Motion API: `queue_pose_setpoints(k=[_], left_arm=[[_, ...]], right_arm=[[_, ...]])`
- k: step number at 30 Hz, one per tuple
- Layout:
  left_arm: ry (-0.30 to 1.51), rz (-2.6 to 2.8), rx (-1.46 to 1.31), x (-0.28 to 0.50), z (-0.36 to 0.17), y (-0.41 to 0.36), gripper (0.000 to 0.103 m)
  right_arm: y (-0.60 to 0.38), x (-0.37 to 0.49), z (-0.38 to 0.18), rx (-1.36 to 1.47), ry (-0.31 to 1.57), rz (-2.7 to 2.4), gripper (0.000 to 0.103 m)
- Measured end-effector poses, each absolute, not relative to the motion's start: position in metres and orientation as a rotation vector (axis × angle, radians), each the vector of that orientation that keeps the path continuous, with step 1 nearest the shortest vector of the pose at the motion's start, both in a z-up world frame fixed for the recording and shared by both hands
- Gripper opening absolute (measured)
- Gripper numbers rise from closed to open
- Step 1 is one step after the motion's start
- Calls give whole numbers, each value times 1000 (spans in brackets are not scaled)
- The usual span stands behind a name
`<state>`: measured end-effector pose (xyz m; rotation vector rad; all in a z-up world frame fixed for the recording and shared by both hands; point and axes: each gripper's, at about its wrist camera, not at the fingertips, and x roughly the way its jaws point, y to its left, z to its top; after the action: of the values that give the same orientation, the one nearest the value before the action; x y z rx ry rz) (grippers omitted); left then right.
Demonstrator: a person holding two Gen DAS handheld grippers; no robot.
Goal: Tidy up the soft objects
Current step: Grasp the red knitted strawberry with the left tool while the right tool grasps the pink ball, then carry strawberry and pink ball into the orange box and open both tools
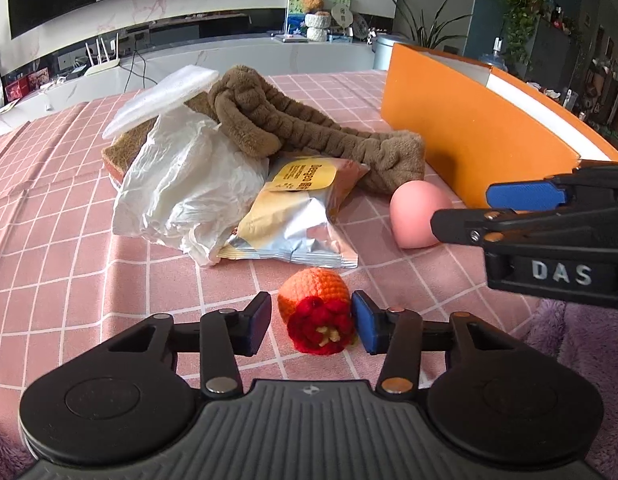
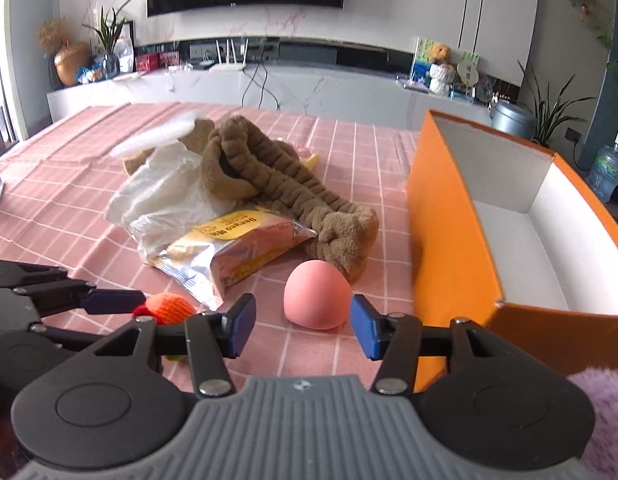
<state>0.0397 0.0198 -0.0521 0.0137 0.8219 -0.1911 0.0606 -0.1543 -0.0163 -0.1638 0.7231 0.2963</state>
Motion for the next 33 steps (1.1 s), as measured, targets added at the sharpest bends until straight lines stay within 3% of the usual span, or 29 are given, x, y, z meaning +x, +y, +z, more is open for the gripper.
queue_pose_setpoints(k=[6, 20, 33], left_arm=[[836, -194, 29, 49, -55, 16, 46], [819, -209, -51, 66, -61, 24, 45], [766, -223, -54, 47, -45, 26, 45]], right_arm=[[-147, 90, -30, -200, 760, 252, 53], [-140, 117, -56, -155, 826, 276, 50], [-141, 98, -40, -173, 742, 300, 46]])
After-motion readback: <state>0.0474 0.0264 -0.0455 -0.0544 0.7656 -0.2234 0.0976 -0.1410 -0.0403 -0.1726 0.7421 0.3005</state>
